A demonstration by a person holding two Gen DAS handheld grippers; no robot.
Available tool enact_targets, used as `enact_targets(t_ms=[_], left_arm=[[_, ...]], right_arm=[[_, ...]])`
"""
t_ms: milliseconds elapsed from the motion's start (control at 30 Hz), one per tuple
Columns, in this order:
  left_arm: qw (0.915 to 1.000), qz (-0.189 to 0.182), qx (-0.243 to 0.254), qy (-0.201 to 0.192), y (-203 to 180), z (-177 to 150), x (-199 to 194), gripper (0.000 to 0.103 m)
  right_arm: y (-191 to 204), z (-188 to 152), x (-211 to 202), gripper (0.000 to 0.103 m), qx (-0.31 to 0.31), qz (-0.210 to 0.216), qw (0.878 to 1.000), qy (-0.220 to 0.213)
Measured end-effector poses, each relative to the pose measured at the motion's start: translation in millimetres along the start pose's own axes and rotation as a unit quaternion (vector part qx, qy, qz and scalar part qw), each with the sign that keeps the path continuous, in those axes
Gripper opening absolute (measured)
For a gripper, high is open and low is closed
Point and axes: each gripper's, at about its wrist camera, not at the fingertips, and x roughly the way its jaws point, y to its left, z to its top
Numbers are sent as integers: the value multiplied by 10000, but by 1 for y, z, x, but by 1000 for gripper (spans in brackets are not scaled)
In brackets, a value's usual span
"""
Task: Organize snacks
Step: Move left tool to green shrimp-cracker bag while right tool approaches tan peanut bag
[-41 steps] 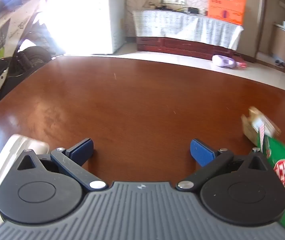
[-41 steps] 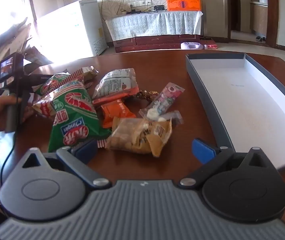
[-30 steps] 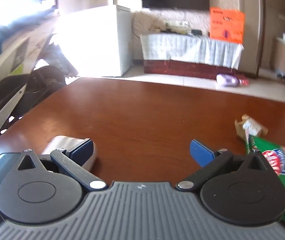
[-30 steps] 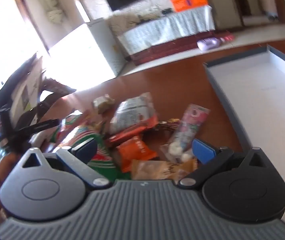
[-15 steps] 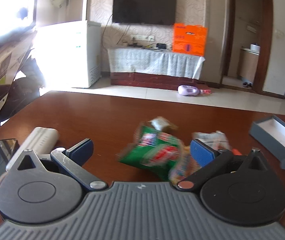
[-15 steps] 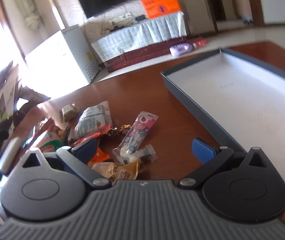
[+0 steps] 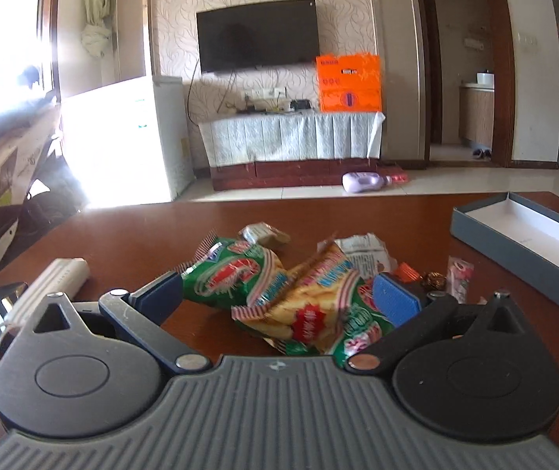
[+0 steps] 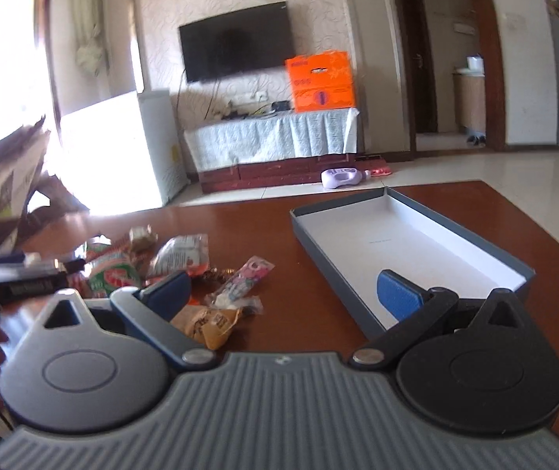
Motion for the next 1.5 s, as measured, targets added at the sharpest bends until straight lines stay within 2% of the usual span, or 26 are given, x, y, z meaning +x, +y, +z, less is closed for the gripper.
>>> enact_targets(t_ms=[133,300,533,833,1067,1500], left_arm=[[9993,-230,-286,58,1,2,-2,103],[9985,-351,-234,358,-8,-10,14,103],[9978,-367,-261,489,-9,-18,30,103],[9976,-508,-127,446,-14,-25,46,103],[9963,-647,-221,519,-14,-29,55,103],[9952,-668,-362,624,-13,-32,68,103]], right_arm=[[-9,-1,2,103,453,147,9988,93],[13,-5,14,103,52,139,9995,265],[27,-11,21,103,-171,111,9991,365],[44,-14,27,103,-413,148,9980,452],[61,-18,32,103,-523,211,9971,519],[72,-20,36,103,-638,199,9961,567]])
